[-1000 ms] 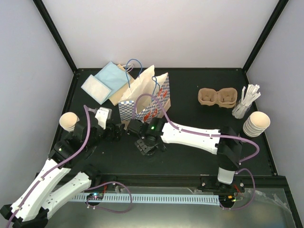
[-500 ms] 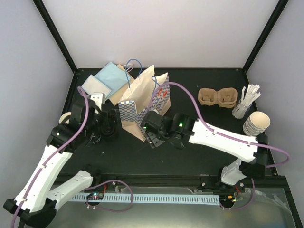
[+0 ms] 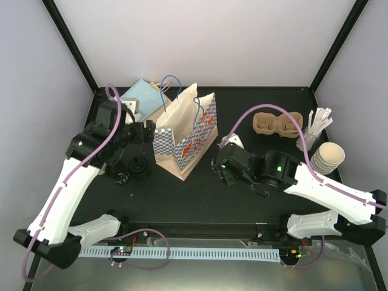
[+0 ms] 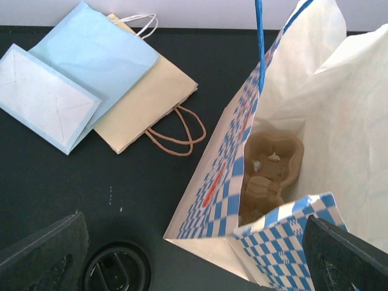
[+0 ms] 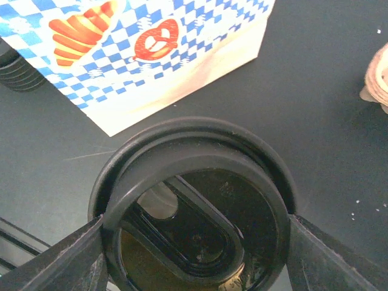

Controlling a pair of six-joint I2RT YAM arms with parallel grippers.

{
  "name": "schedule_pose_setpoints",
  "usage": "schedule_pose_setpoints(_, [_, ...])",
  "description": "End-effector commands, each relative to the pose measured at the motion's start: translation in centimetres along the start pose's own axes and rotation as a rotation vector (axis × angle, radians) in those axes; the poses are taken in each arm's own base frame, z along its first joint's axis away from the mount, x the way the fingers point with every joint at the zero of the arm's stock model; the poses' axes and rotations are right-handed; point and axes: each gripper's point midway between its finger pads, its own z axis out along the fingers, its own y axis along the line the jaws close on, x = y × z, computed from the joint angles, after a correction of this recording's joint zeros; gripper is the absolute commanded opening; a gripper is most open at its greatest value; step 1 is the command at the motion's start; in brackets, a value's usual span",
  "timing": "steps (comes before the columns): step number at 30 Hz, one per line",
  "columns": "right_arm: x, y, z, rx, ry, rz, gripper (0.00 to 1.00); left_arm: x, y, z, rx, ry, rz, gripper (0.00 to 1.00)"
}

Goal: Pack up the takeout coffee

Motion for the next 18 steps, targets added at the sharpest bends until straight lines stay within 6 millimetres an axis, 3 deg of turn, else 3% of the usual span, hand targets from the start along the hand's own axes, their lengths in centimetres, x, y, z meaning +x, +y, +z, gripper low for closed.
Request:
schedule_pose_setpoints(1, [0.3,-2.2,-0.5,0.064,-0.048,0.046,0.75,-1.0,0.1,1.2,-0.035,0.056,0.051,0.99])
schedule_pose_setpoints(7, [1.6,-3.2,-0.5,0.058,-0.058,0.075,0.75,-2.1,-0.5,2.7,-0.03,0.07,0.072,0.99])
schedule_pose_setpoints(18, [3.6,-2.9,0.9,0.013,-0.056,0.108,0.75,-3.4,-0.9,1.9,-0.011,0.013,0.102,0.99])
